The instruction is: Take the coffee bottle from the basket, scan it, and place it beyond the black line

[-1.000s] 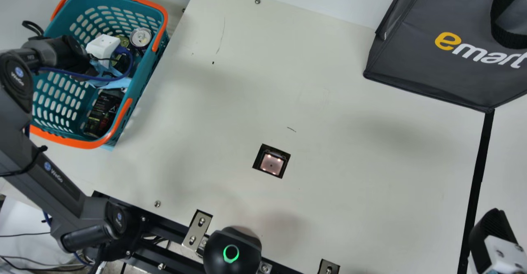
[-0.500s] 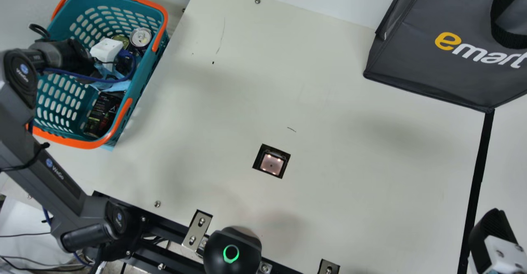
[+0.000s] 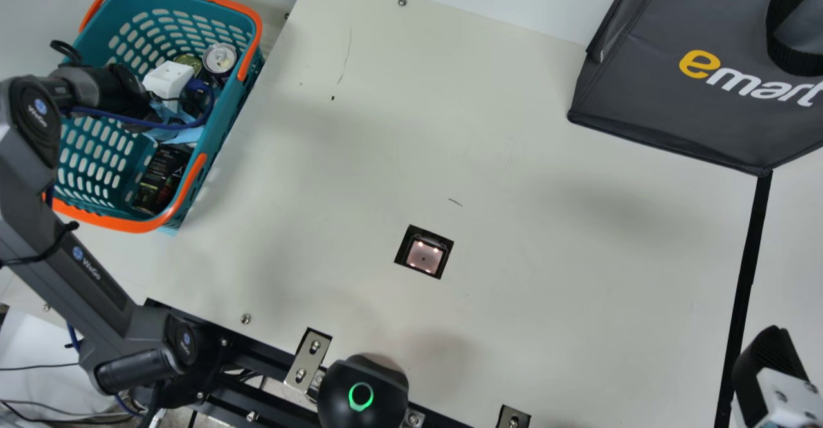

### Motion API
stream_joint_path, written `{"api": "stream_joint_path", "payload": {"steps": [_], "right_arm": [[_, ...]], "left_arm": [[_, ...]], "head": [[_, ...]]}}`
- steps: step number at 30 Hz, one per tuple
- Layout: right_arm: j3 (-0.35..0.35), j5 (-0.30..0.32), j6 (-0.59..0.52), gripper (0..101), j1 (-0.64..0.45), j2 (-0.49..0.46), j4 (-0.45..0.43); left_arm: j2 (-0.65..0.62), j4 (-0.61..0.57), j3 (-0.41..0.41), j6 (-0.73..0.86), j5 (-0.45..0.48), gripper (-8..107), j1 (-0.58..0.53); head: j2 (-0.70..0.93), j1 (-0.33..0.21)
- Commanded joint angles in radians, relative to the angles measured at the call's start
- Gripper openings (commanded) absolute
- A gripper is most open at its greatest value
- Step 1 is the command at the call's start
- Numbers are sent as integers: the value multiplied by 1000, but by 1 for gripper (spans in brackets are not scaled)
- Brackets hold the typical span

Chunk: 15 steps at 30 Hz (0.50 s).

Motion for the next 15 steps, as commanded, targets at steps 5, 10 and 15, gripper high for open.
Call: {"api": "stream_joint_path", "payload": {"steps": [5,10,15], "right_arm": [[0,0,0,91,0,0,0],[0,0,0,91,0,0,0],[0,0,0,91,0,0,0]], "left_arm": [[-39,-13,-10,7,26,10,3],[-81,-20,-18,8,53,10,9],[-129,-25,-18,9,83,10,16]], "head": [[2,-27],[2,-27],[2,-27]]}}
